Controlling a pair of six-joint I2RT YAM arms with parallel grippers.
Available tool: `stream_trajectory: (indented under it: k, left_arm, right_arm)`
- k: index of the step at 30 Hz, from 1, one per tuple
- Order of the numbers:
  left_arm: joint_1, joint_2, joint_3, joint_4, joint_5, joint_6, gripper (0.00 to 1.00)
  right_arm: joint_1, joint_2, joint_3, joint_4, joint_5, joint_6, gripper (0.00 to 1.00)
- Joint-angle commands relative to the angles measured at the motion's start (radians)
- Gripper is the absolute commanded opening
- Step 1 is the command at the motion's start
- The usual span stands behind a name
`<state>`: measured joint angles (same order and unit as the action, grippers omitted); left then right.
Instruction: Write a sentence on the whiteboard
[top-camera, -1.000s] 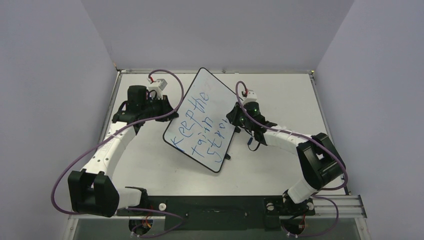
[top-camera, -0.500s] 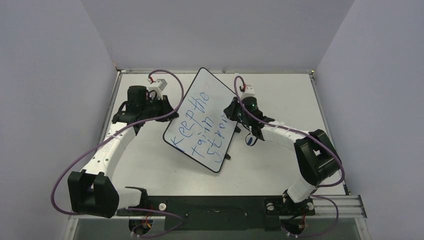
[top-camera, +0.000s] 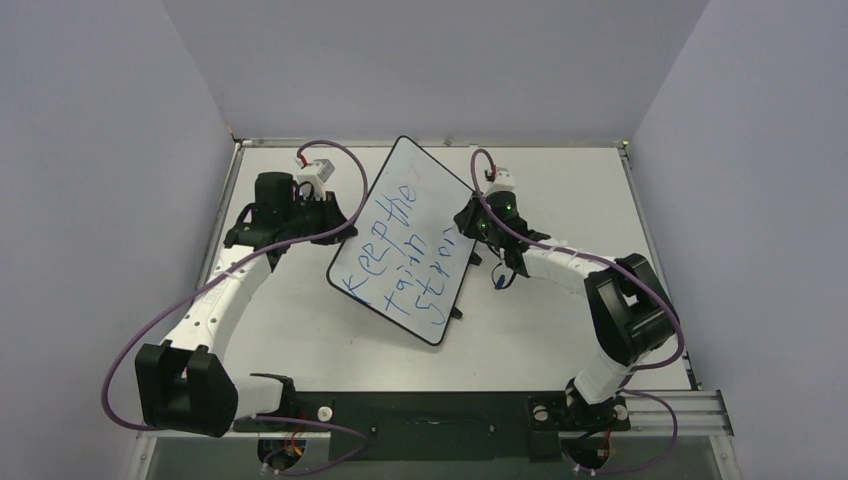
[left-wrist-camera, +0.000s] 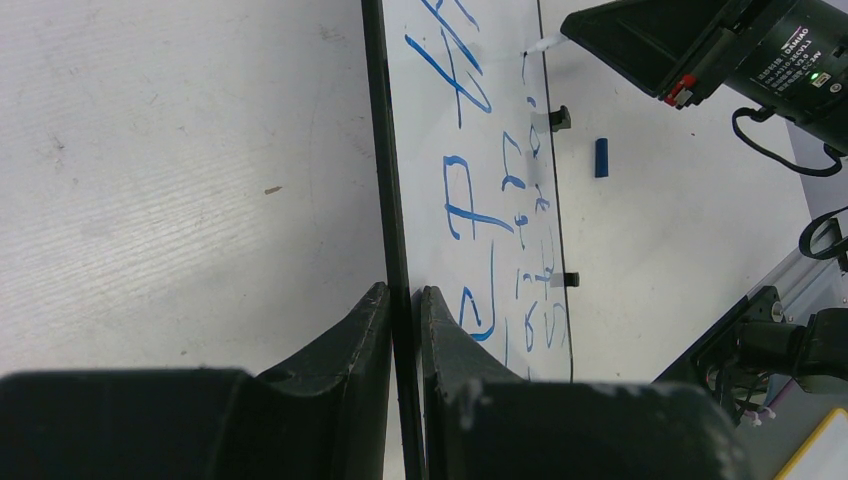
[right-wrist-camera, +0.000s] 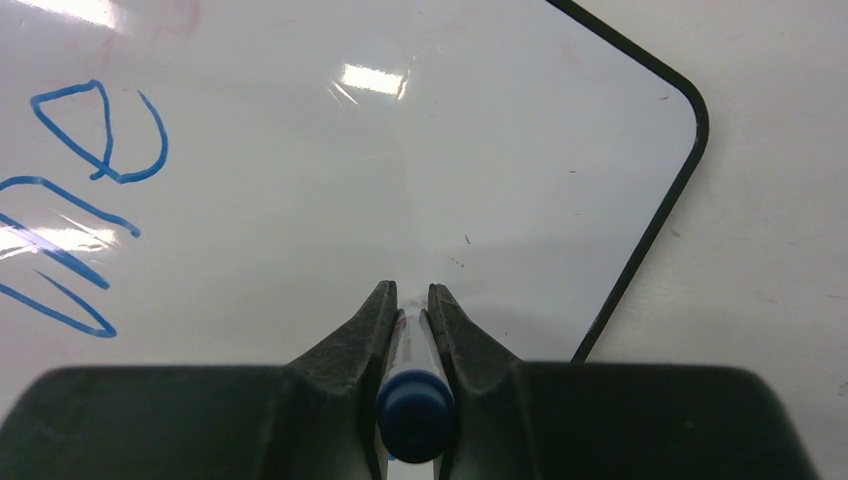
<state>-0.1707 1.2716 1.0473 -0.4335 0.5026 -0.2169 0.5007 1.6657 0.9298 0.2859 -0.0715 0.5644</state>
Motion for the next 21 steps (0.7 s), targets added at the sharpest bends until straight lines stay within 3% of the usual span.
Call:
stream_trajectory:
  k: [1,21]
  left_arm:
    - [-0.025,-0.030,-0.002,0.010,0.044,0.034,0.00]
    - [-0.026,-0.034,-0.004,0.010,0.044,0.034,0.00]
  right_arm:
    - [-0.006,0.035,0.024,-0.008,0.008,-0.010,0.00]
    - [-0.012,-0.043,-0.098,-0.014,0.006,-0.004,0.00]
